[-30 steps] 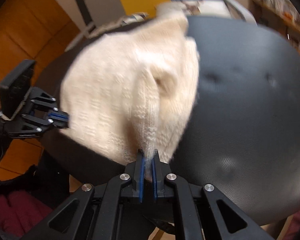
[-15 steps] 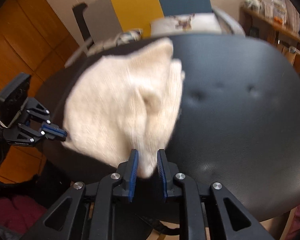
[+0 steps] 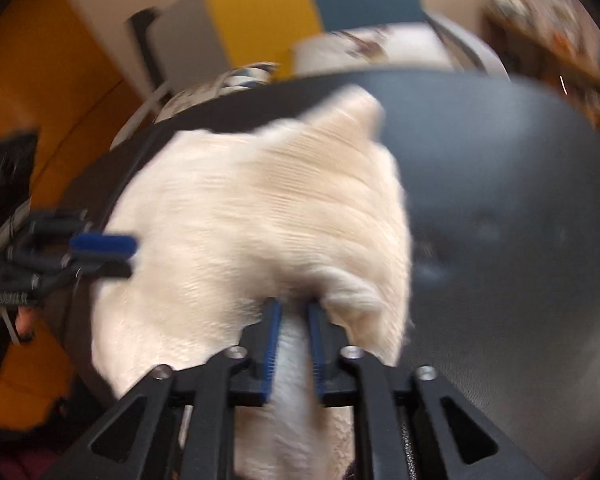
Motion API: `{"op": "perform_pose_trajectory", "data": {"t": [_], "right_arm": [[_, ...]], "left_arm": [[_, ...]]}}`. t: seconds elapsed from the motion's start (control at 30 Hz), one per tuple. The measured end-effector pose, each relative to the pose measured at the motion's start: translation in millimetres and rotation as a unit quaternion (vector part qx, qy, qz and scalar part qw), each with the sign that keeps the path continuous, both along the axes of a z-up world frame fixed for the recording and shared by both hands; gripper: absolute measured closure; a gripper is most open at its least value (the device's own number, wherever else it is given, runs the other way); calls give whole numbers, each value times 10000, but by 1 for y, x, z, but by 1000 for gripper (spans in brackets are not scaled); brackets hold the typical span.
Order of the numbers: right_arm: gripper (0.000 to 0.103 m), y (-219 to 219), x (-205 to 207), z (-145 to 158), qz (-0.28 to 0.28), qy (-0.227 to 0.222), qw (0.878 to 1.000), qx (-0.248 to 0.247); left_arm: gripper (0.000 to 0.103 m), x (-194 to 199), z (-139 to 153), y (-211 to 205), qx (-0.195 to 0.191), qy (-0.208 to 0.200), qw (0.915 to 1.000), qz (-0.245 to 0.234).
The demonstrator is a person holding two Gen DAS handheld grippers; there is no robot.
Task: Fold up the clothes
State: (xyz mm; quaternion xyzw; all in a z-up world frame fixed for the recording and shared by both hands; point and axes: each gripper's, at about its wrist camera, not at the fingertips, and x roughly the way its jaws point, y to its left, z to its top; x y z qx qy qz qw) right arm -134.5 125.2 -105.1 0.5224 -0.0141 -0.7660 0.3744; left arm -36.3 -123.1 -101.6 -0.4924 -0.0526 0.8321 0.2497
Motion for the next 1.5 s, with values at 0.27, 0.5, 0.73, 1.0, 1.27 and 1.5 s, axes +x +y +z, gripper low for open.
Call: {"op": "perform_pose_trajectory", "data": {"t": [0.27,0.5,0.73,1.0,1.27,1.5], "right_arm": [[75,31,-18,17,-32,-283,9946,-1000],[56,38,-70,24,-97,-411,9869,-1557],[56,30,-67,3,388,-776,9867,-1377],[87,25,-49,3,791,-701,9894,-994],[89,44,-21,-16,400,-608,9945,-756],[87,74,-14,-35,-321,-972,9813,-1627]], "left_arm": [[81,-7,10,-15,561,302,9968,475],[80,-24,7,-12,420,339,9966,628],[80,-69,14,23,112,376,9991,153],[80,-125,-3,70,-786,50,9964,-327],[66,-138,-32,117,-1620,105,9831,-849],[66,-128,-10,103,-929,327,9942,-432]]}}
